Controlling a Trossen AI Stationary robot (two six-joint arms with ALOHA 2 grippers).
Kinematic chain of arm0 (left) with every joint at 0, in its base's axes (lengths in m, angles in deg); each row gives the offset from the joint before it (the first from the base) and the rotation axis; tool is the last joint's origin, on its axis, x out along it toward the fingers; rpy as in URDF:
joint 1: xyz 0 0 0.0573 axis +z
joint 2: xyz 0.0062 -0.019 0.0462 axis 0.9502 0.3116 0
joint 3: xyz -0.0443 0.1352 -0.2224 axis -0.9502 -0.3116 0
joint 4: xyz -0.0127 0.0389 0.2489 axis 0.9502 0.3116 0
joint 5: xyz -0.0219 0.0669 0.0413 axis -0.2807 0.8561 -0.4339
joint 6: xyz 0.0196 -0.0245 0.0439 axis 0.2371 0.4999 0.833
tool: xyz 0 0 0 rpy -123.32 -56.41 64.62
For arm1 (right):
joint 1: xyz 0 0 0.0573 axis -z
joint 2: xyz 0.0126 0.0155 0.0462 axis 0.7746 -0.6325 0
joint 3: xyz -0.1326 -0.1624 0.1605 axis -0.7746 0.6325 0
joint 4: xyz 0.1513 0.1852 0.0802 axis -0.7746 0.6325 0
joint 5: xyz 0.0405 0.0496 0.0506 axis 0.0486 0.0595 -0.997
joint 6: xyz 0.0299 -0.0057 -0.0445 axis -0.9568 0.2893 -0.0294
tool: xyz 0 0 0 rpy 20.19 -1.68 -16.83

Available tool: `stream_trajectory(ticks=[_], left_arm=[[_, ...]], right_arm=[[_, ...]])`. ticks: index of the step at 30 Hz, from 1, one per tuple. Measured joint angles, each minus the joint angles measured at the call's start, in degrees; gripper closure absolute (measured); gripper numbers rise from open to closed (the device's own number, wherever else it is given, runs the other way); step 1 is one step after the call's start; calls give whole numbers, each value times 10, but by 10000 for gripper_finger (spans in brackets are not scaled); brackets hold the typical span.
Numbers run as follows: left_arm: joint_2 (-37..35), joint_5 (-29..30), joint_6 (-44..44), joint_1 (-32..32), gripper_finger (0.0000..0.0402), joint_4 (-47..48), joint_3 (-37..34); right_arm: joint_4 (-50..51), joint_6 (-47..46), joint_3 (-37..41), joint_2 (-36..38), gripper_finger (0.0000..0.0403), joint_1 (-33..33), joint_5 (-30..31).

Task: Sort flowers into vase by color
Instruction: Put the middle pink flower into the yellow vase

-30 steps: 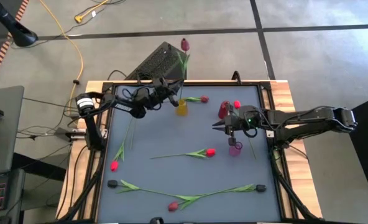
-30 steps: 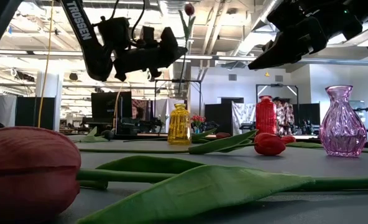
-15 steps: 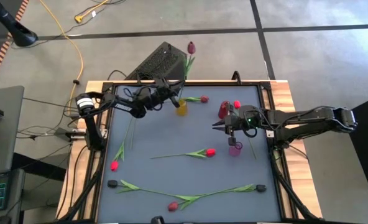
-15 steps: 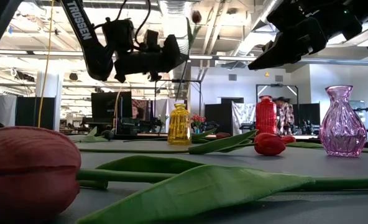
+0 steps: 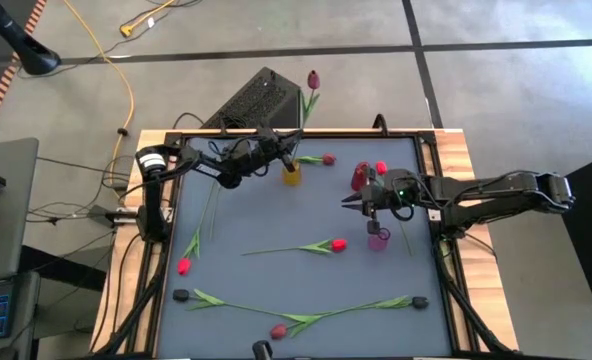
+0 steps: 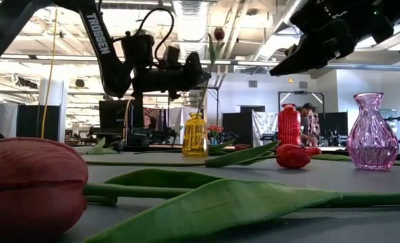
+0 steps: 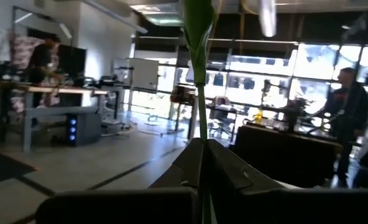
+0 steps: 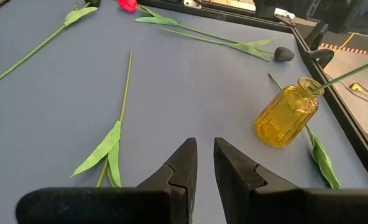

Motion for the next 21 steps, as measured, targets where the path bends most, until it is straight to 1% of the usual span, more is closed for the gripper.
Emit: stream_trajectory(ticks=[4, 6, 8, 14, 17, 21], left_arm=[[0, -52, -5, 2, 401, 9, 0], [0, -62, -5, 2, 401, 32, 0], [0, -66, -5, 2, 401, 56, 0], [-5, -66, -31, 2, 401, 86, -3], [-30, -66, -21, 4, 401, 110, -17], [-73, -66, -14, 9, 401, 192, -28]], right_arm=[[3, 0, 0, 0, 321, 0, 0], [6, 0, 0, 0, 321, 0, 0], [6, 0, 0, 0, 321, 0, 0], [8, 0, 0, 0, 321, 0, 0], [9, 0, 0, 0, 321, 0, 0], [9, 0, 0, 0, 321, 0, 0]])
